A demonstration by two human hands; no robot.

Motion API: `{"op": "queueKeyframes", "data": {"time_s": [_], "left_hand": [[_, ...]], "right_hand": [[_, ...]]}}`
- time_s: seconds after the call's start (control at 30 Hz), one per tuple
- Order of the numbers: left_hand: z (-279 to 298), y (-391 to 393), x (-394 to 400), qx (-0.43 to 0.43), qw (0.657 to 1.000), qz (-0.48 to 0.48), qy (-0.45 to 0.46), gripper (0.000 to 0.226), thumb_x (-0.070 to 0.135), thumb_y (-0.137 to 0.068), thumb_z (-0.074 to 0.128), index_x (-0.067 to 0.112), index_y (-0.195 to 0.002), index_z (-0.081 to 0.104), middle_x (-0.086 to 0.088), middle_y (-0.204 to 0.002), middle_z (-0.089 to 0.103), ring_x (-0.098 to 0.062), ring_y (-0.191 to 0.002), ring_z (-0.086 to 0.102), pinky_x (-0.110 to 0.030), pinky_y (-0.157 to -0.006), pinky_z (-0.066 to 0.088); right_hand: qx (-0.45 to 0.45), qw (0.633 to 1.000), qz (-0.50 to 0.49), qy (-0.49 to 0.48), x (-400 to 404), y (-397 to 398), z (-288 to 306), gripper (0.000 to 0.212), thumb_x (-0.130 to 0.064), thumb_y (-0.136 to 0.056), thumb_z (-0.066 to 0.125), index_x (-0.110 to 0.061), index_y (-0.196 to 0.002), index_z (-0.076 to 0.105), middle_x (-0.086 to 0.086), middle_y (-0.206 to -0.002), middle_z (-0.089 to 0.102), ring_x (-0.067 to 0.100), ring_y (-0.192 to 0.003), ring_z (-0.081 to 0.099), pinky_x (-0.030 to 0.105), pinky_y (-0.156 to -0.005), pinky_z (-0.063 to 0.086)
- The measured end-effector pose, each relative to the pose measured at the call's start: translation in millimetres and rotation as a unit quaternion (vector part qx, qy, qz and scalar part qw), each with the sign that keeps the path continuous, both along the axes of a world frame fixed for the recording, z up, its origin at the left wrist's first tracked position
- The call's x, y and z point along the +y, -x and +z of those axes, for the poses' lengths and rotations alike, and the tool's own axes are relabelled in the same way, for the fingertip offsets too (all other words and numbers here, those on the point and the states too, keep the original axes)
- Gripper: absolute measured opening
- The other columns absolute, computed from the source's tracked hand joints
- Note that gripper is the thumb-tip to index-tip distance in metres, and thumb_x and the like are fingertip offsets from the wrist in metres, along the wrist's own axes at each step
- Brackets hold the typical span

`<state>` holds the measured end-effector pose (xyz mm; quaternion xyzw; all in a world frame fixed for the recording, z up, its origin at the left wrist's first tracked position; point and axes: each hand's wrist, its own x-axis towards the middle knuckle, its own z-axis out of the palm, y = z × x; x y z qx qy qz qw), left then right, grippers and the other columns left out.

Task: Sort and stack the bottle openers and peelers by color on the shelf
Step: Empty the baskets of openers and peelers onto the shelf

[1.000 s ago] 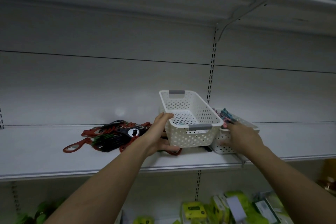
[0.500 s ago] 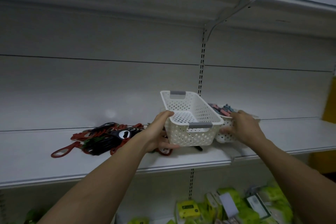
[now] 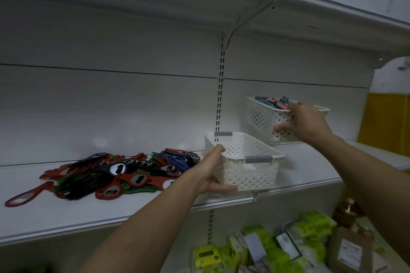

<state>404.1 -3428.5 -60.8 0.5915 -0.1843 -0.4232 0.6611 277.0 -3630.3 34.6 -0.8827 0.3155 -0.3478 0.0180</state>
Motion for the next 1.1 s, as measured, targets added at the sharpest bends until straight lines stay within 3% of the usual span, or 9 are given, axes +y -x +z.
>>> {"op": "queueKeyframes", "data": {"time_s": [0.17,0.3,0.4,0.53,0.73,0.9,1.1], "left_hand": [[-9.5,11.7,-45.4,0.003,1.0,0.026,-0.008,0.053,0.046,-0.091,0.053,0.023,-0.138,0.041,-0.013,-0.139,0.046,-0.04,-0.116,0.055,-0.051,-0.069,0.061],[-9.8,19.3,-75.6,0.002,0.998,0.063,0.009,0.051,0.044,-0.102,0.04,0.017,-0.145,0.034,-0.009,-0.135,0.043,-0.034,-0.112,0.055,-0.047,-0.073,0.061],[-12.1,23.5,-92.0,-0.007,0.996,0.084,0.012,0.048,0.04,-0.105,0.037,0.012,-0.143,0.039,-0.009,-0.126,0.044,-0.029,-0.1,0.054,-0.043,-0.071,0.061],[-13.8,24.9,-102.0,-0.03,0.992,0.116,0.027,0.045,0.041,-0.104,0.036,0.016,-0.141,0.043,-0.008,-0.138,0.046,-0.031,-0.109,0.056,-0.039,-0.06,0.062],[-18.8,20.9,-100.0,-0.039,0.991,0.109,0.07,0.036,0.044,-0.103,0.033,0.027,-0.131,0.049,-0.002,-0.133,0.052,-0.026,-0.111,0.055,-0.035,-0.062,0.06],[-19.4,21.8,-95.1,-0.041,0.992,0.09,0.076,0.033,0.041,-0.102,0.036,0.028,-0.129,0.05,-0.003,-0.133,0.052,-0.026,-0.112,0.056,-0.034,-0.062,0.061],[-21.3,24.6,-96.0,-0.016,0.992,0.08,0.099,0.038,0.038,-0.104,0.025,0.026,-0.127,0.053,-0.008,-0.123,0.063,-0.023,-0.101,0.064,-0.034,-0.064,0.058]], "right_hand": [[-0.004,1.0,0.016,-0.005,-8.5,6.0,0.4,0.053,-0.038,-0.072,0.084,-0.016,-0.116,0.066,0.007,-0.106,0.067,0.021,-0.083,0.06,0.036,-0.07,0.055],[0.015,0.999,0.034,-0.002,-3.4,1.9,-10.6,0.056,-0.042,-0.068,0.085,-0.014,-0.113,0.068,0.007,-0.103,0.062,0.024,-0.086,0.06,0.042,-0.078,0.056],[0.007,0.999,0.05,-0.001,4.5,-5.0,-21.5,0.056,-0.044,-0.066,0.086,-0.015,-0.111,0.068,0.004,-0.098,0.06,0.023,-0.086,0.06,0.043,-0.078,0.056],[0.006,0.998,0.065,0.023,12.2,-13.0,-28.3,0.062,-0.046,-0.065,0.085,-0.019,-0.118,0.067,0.003,-0.102,0.06,0.022,-0.09,0.058,0.042,-0.082,0.054],[0.005,0.996,0.088,0.023,18.3,-23.4,-33.7,0.058,-0.048,-0.067,0.084,-0.02,-0.115,0.067,-0.001,-0.097,0.055,0.018,-0.086,0.053,0.03,-0.071,0.04],[0.014,0.997,0.076,0.02,18.4,-26.8,-42.2,0.059,-0.047,-0.066,0.085,-0.02,-0.116,0.068,-0.002,-0.096,0.055,0.017,-0.085,0.053,0.029,-0.07,0.04],[0.063,0.995,0.078,0.001,18.1,-24.6,-52.0,0.048,-0.047,-0.077,0.078,-0.02,-0.114,0.066,-0.002,-0.096,0.054,0.017,-0.08,0.055,0.024,-0.058,0.035]]}}
